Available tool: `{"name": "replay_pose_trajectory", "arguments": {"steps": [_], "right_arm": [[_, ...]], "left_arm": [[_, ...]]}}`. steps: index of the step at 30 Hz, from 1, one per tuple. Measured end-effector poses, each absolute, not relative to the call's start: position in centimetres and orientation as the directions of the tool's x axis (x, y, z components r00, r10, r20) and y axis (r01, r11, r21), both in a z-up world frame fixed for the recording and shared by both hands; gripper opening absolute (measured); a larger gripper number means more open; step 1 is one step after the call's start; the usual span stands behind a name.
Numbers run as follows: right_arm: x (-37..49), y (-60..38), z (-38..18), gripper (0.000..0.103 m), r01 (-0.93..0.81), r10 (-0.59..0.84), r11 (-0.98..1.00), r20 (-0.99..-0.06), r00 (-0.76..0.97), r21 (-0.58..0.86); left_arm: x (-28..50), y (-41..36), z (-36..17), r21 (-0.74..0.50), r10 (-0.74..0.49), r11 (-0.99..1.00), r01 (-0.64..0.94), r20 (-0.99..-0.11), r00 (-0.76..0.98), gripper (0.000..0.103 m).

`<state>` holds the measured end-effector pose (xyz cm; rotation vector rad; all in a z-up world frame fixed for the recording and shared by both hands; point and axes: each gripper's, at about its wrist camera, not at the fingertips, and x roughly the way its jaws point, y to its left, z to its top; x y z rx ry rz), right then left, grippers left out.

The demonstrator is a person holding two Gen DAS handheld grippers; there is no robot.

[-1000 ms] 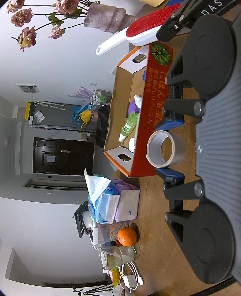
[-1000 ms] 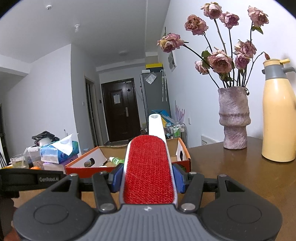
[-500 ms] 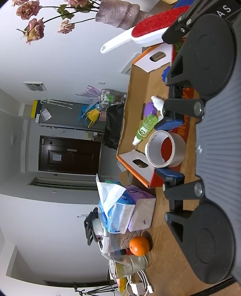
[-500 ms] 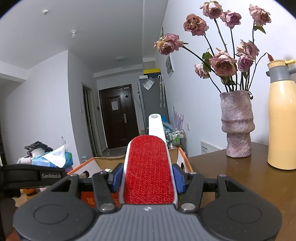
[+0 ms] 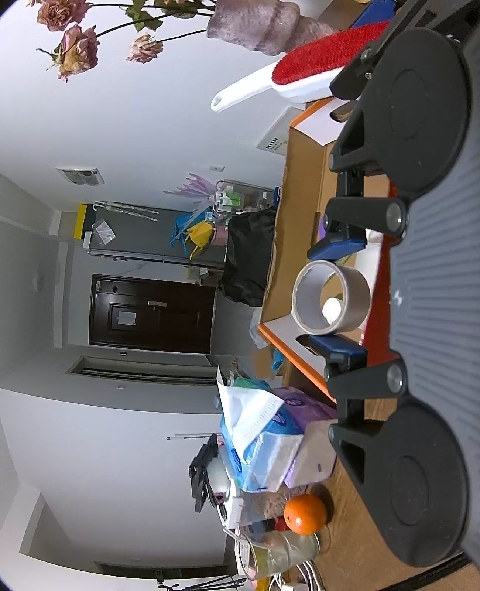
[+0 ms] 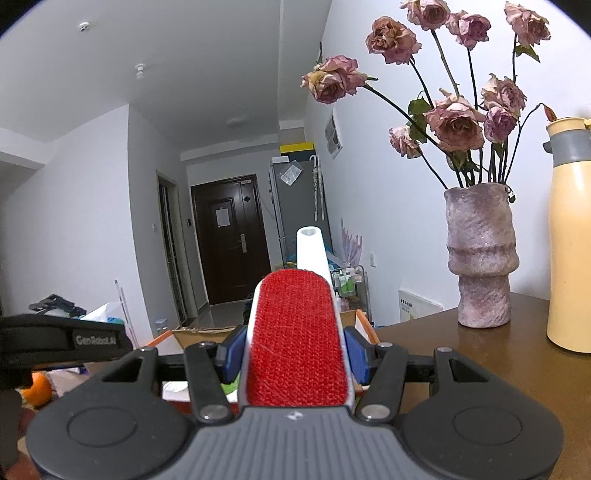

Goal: Organize rigid objects
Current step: 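Carry the tape roll and lint brush over the cardboard box, then open the left tool to drop the tape roll while the right tool releases the lint brush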

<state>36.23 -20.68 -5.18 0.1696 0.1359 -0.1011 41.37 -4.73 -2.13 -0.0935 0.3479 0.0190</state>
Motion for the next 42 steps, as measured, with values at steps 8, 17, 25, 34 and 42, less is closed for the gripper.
{"name": "replay_pose_trajectory", "arguments": {"steps": [8,17,25,34,42], "right_arm": [[38.8,-20.9,-5.2,0.055,0.115,-0.094,0.981,-0.139,0.986,0.154],[41.4,-21.1,-5.2,0.055,0.11,-0.089,0.983,-0.145,0.985,0.147],[43.7,-20.9,-5.4,0.055,0.106,-0.085,0.986,-0.155,0.984,0.13],[45.9,-20.8,-5.7,0.055,0.099,-0.073,0.988,-0.199,0.977,0.122],[47.4,-20.9,-5.9,0.055,0.091,-0.06,0.989,-0.243,0.968,0.116]], "left_arm": [[43.7,-5.2,-2.0,-0.094,-0.002,0.995,-0.032,-0.334,0.943,0.044],[46.0,-5.7,-2.1,-0.085,-0.002,0.996,-0.028,-0.329,0.944,0.044],[48.4,-6.0,-2.4,-0.071,-0.008,0.997,-0.016,-0.331,0.944,0.044],[50.2,-6.1,-3.1,-0.042,0.001,0.999,-0.016,-0.341,0.94,0.044],[51.7,-5.7,-3.7,-0.026,0.009,0.999,-0.02,-0.364,0.931,0.044]]}}
